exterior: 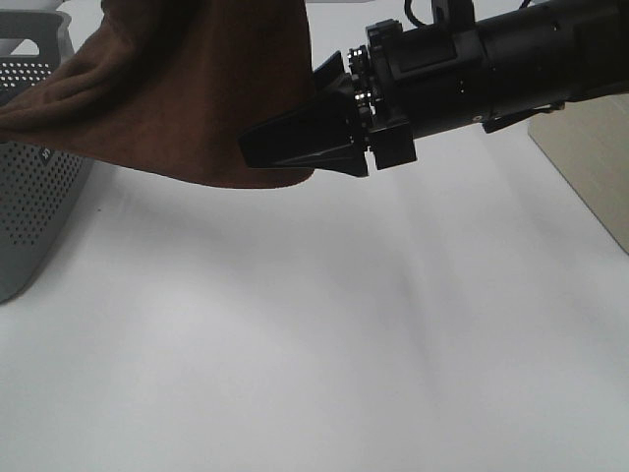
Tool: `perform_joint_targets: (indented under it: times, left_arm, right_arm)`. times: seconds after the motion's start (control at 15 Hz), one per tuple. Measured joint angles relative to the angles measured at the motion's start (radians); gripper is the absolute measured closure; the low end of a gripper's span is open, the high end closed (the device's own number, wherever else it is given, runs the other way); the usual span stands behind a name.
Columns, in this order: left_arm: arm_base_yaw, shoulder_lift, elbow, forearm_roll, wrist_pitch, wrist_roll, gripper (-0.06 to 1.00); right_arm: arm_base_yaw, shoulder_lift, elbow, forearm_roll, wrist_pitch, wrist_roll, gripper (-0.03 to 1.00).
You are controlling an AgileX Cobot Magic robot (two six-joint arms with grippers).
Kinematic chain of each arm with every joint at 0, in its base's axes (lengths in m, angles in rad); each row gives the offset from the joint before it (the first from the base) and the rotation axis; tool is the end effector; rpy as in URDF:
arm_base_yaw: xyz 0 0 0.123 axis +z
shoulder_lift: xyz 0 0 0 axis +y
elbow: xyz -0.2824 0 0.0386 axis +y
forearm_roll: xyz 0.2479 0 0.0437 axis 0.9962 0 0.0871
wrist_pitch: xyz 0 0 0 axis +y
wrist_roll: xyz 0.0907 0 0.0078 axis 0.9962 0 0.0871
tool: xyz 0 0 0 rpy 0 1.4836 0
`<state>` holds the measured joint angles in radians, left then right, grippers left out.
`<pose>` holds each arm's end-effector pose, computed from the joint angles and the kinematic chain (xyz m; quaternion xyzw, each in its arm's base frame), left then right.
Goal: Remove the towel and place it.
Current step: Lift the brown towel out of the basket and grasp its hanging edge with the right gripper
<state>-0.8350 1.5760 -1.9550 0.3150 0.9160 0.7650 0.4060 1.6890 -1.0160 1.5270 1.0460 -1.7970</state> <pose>0.2411 -0.2330 0.5010 0.6104 0.5722 0.1377 0.5302 0.2709 0.2022 0.2505 -0.4792 0.6517 0.4652 0.3596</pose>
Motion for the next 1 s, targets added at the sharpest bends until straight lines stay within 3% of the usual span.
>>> perform_joint_targets:
  times: [0.27,0.53,0.67,0.87,1.0]
  left_arm:
    - [0.000,0.003,0.000,0.000,0.000,-0.014,0.94]
    - [0.000,0.003,0.000,0.000,0.000,-0.034,0.94]
    - [0.000,0.003,0.000,0.000,0.000,-0.052,0.94]
    - [0.000,0.004,0.000,-0.013,0.000,-0.076,0.94]
    - [0.000,0.004,0.000,-0.030,0.000,-0.077,0.94]
  right_arm:
    - [0.000,0.000,0.000,-0.013,-0.016,0.004,0.61]
    - [0.000,0.000,0.000,-0.060,-0.026,0.027,0.96]
    - [0.000,0.000,0.000,-0.082,-0.038,0.073,0.96]
    - [0.000,-0.026,0.000,-0.121,-0.102,0.253,0.96]
    - [0.000,-0.067,-0.026,-0.207,-0.164,0.391,0.96]
